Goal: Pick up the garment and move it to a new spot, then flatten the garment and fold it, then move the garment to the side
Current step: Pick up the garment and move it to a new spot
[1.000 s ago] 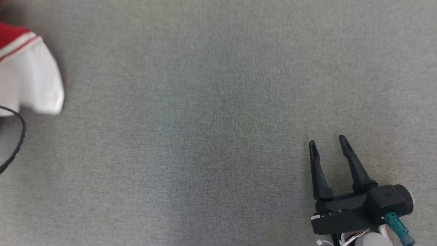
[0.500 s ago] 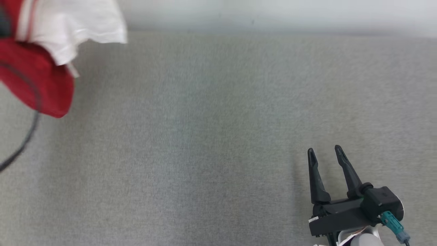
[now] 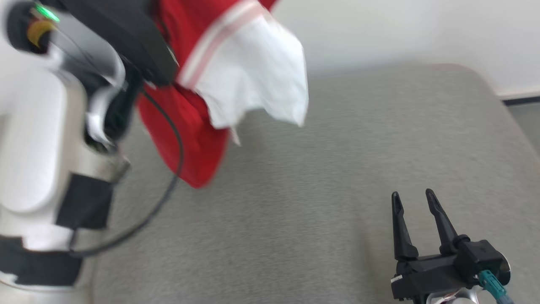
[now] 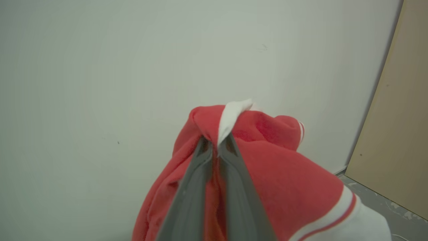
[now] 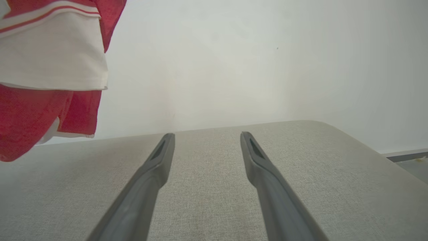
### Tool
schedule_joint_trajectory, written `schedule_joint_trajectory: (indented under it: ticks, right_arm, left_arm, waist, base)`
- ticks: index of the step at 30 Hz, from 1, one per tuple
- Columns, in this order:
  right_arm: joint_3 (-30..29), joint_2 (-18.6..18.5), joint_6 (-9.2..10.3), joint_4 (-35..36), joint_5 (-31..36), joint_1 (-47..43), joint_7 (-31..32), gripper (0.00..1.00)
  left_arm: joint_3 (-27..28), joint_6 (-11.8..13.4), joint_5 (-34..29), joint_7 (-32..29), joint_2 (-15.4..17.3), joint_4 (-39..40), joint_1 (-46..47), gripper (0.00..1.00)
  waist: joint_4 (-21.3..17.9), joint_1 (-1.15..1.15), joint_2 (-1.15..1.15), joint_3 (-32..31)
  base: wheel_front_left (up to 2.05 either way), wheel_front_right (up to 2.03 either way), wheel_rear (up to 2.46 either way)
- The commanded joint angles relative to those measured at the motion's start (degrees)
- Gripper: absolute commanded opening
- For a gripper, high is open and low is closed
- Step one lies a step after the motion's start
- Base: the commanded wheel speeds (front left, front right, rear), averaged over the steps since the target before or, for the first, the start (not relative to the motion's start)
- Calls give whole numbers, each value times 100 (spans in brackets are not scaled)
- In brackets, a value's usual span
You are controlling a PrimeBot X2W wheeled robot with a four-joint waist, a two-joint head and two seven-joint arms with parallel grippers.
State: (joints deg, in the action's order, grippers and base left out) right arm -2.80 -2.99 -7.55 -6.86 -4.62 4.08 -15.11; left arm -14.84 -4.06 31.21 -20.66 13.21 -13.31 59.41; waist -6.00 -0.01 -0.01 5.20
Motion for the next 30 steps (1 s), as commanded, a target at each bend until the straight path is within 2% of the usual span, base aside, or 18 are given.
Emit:
schedule_joint_trajectory:
  ticks: [1,6,10,13,17,18,19,20,22,25,30]
  right_arm:
    - [-5,19,12,25,25,-102,-6,100]
    - [29,19,12,16,25,-143,-5,100]
    - [60,18,12,32,11,-105,-6,100]
    - [75,20,12,44,-13,-77,-6,100]
    - [71,19,12,54,-34,-87,-6,100]
    - [64,20,12,58,-46,-91,-6,100]
    - [68,21,12,59,-58,-91,-6,100]
    - [68,20,12,59,-55,-94,-6,100]
    - [45,18,12,49,-58,-123,-6,100]
    - [0,19,12,7,-63,-171,-6,100]
    - [-154,17,12,-27,-37,-286,-6,100]
  left_arm:
    - [-25,-10,91,112,-108,-25,-277,0]
    - [-447,-28,-198,528,-268,-399,-1135,0]
    - [-900,-15,-386,913,-543,-957,-1879,0]
    - [-1234,-36,-396,1137,-774,-1434,-2372,0]
    - [-1553,-68,-385,1324,-920,-1795,-2664,0]
    - [-1651,-65,-362,1383,-953,-1875,-2729,11]
    - [-1741,-55,-357,1458,-982,-1934,-2759,62]
    - [-1801,-23,-325,1522,-997,-1976,-2788,100]
    - [-1940,-3,-248,1606,-1021,-2019,-2833,100]
    - [-2056,111,189,1934,-1033,-1777,-2937,100]
    - [-1885,345,645,2808,-1031,-1266,-3354,100]
  waist:
    - [-721,1,1,-277]
    - [-1134,1,1,-227]
    - [-1325,1,1,-138]
    - [-1361,1,1,-96]
    - [-1317,1,1,-62]
    - [-1279,1,1,-57]
    - [-1240,1,1,-53]
    - [-1191,1,1,-59]
    - [-1064,1,1,-76]
    - [-790,1,1,-166]
    - [-430,1,1,-341]
  base:
    - [0,0,0]
    - [0,0,0]
    - [0,0,0]
    - [0,0,0]
    - [0,0,0]
    - [0,0,0]
    - [0,0,0]
    - [0,0,0]
    - [0,0,0]
    - [0,0,0]
    - [0,0,0]
